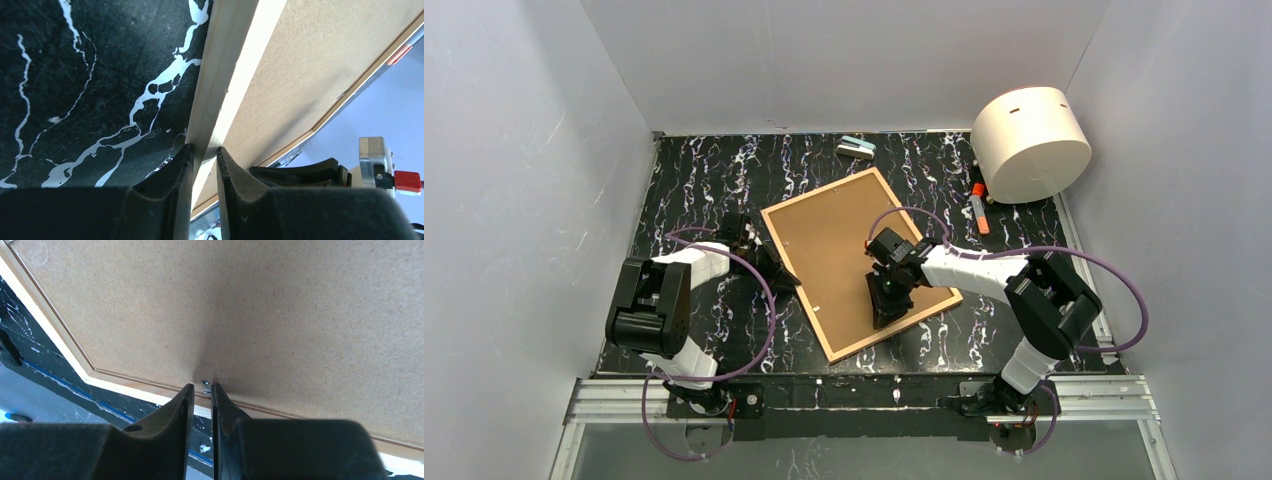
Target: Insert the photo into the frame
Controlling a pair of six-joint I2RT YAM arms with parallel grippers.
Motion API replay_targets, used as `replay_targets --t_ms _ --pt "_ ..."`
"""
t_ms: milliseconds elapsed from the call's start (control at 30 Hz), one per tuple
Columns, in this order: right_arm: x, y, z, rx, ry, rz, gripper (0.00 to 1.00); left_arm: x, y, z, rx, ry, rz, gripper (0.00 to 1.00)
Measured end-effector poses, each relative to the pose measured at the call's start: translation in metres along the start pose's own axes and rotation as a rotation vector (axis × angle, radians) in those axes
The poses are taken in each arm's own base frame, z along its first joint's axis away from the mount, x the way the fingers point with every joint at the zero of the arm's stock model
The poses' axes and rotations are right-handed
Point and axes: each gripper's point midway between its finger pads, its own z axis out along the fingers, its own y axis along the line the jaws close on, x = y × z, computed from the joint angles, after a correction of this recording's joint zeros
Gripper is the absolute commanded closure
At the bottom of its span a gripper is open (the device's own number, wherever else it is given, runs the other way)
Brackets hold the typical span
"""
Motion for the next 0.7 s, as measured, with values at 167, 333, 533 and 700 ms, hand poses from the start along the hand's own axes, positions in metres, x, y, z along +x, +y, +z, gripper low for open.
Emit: replay_targets --t_ms 167,333,533,700 --pt "0.001 0.001 0.0 -0.007 0.006 0.003 0.73 0.0 0.0 0.0 0.001 -0.001 -0.01 0.98" --pt "0.003 -0.002 -0.002 0.017 0.014 0.019 0.65 0.0 0.0 0.0 0.0 -0.003 -0.009 0.95" --pt "-0.025 0.015 -0.023 0.051 -0.062 0.029 0.57 -0.004 -0.001 -0.006 -0.039 -0.018 0.028 0.71" --pt "-0.079 0.05 -0.053 0.014 -0.226 -0.009 0.55 -0.034 -0.008 -0.036 -0.137 -0.192 0.145 0.61"
